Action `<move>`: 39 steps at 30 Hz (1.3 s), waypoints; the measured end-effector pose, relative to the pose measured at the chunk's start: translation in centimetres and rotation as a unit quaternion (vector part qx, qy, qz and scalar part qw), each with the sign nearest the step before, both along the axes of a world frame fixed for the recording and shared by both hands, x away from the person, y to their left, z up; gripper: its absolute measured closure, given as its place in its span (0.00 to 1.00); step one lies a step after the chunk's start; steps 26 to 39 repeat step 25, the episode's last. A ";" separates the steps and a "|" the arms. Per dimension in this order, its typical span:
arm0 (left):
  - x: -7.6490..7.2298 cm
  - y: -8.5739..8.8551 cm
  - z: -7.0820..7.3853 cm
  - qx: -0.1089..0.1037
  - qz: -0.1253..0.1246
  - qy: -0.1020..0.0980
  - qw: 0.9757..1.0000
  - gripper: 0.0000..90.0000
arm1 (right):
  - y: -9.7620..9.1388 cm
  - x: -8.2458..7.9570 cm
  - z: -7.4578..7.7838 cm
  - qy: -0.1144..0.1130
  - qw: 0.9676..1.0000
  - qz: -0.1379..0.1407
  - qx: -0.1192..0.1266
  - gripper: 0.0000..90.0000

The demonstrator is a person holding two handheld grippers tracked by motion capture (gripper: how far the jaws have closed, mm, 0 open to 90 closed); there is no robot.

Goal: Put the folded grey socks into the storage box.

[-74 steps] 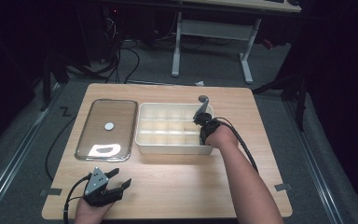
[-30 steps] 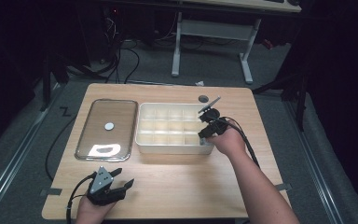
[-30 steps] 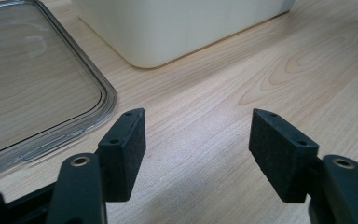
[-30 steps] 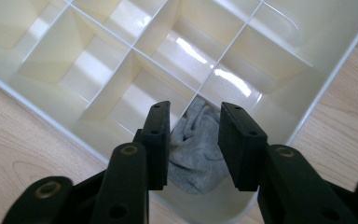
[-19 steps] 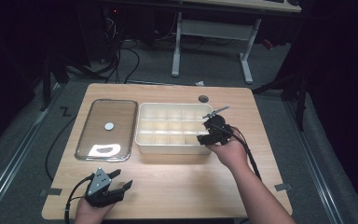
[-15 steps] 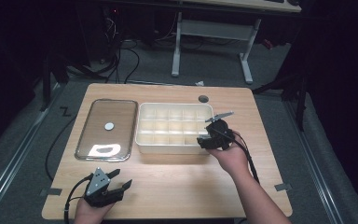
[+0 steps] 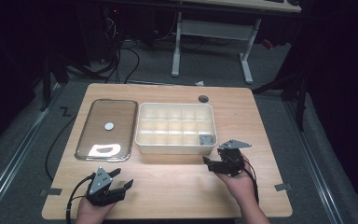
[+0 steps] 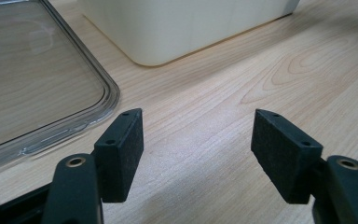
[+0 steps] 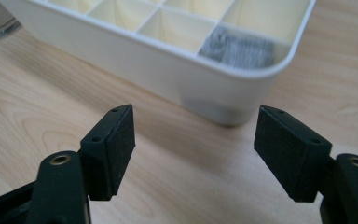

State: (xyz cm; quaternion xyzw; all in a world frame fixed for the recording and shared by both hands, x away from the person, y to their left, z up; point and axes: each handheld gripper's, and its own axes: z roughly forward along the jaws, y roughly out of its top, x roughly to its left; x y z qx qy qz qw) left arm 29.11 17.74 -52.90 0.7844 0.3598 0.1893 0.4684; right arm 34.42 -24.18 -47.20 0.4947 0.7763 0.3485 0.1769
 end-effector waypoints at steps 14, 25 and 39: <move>-0.8 0.0 0.4 0.000 0.020 -0.020 1.000 0.39 | -1.6 -6.2 -4.8 -0.038 0.998 -0.028 0.035 0.28; -0.8 0.0 0.5 0.005 0.001 -0.025 1.000 0.39 | -1.7 -5.7 -5.5 -0.029 0.998 -0.037 0.035 0.27; -0.8 0.0 0.5 0.005 0.001 -0.025 1.000 0.39 | -1.7 -5.7 -5.5 -0.029 0.998 -0.037 0.035 0.27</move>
